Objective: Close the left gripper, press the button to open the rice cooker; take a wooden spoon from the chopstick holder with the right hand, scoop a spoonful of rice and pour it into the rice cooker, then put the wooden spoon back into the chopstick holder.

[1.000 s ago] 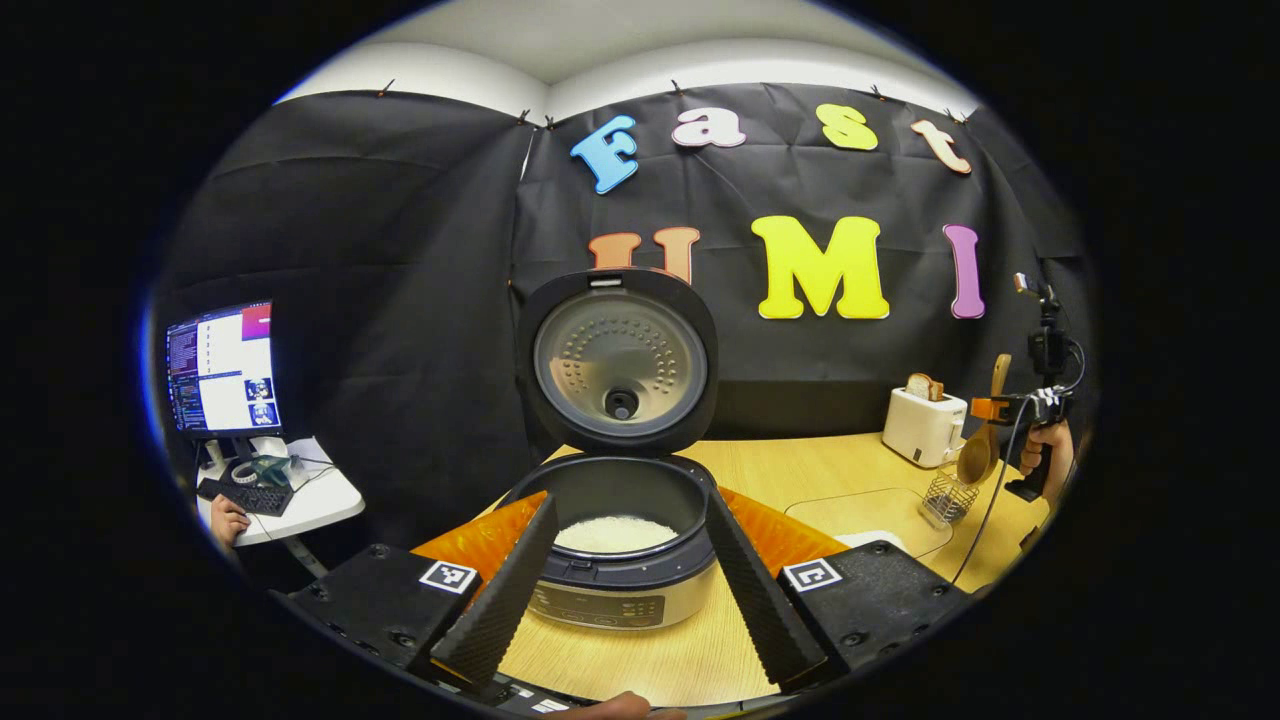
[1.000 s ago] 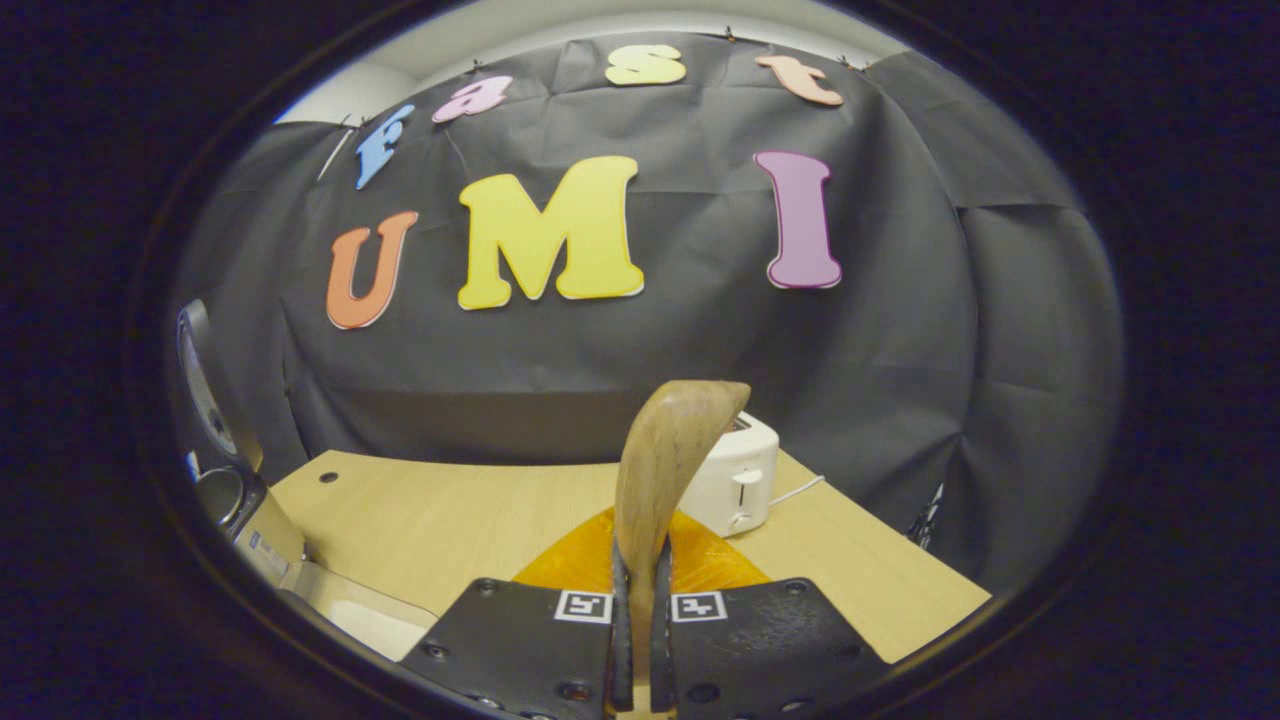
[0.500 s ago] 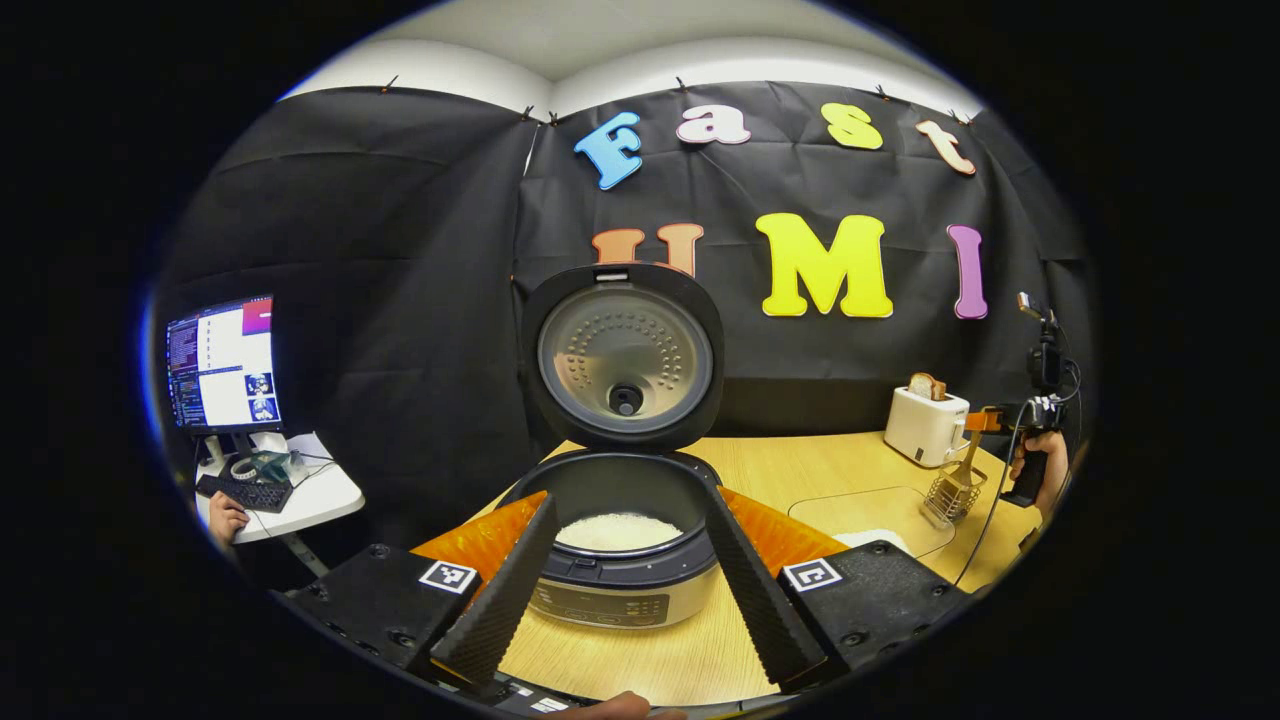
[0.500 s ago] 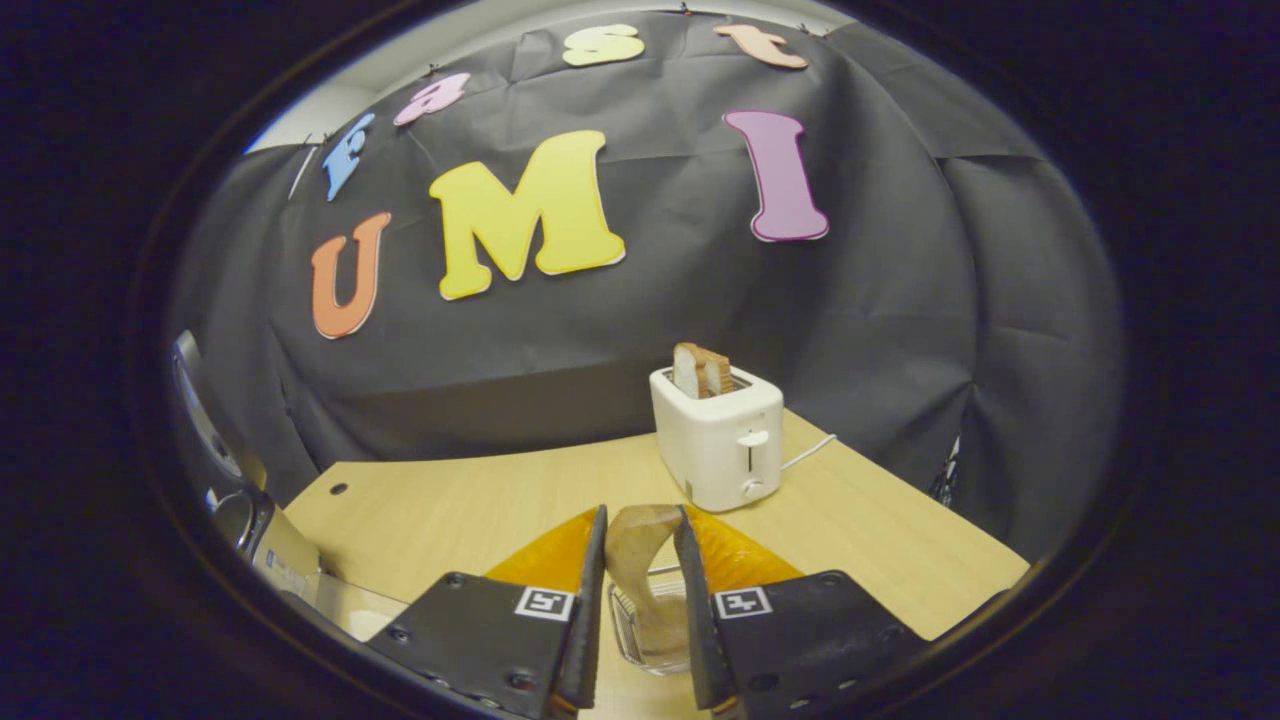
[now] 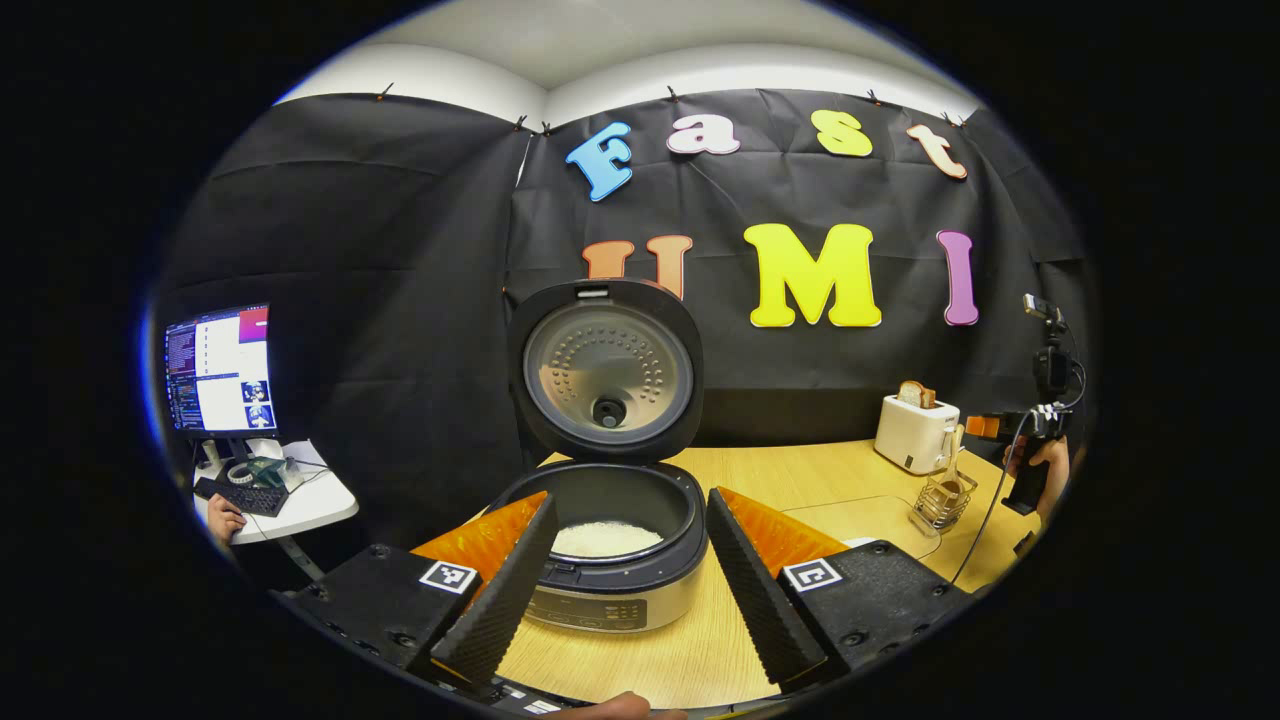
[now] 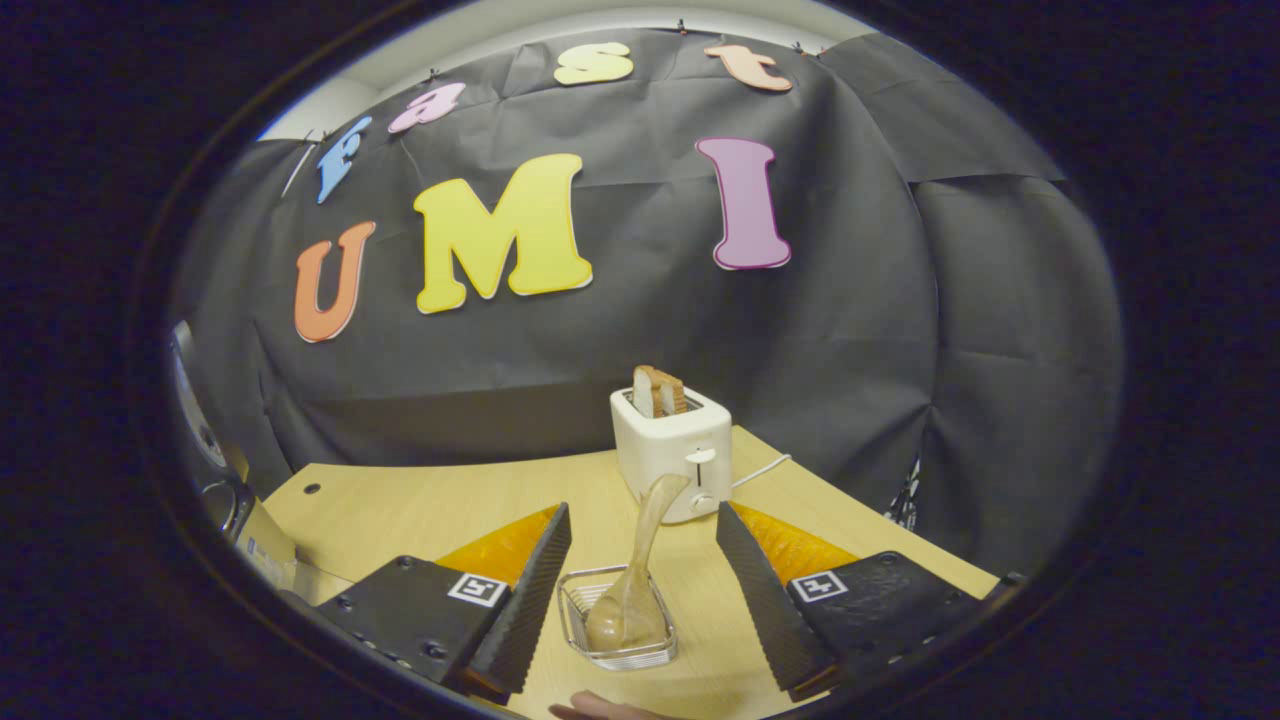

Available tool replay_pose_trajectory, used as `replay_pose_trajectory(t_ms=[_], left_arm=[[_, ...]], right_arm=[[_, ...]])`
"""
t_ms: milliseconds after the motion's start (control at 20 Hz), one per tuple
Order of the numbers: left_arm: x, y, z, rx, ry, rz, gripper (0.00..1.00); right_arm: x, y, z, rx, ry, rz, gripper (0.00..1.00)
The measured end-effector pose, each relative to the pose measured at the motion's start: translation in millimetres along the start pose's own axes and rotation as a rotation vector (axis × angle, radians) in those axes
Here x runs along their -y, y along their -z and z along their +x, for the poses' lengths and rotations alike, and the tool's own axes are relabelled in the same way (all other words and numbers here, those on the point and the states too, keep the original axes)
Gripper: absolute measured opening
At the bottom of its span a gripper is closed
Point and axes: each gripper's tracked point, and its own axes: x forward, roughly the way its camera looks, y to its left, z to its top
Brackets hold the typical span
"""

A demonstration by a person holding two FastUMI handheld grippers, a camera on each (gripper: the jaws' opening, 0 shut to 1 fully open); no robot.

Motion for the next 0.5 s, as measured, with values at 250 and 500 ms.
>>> replay_pose_trajectory(t_ms=[250,500], left_arm=[[10,-6,-3,0.010,0.001,-0.004,0.95],[13,-24,-13,0.047,-0.017,0.027,0.95]], right_arm=[[13,5,-31,0.034,-0.019,-0.054,0.92],[21,20,-55,0.050,-0.056,-0.069,0.92]])
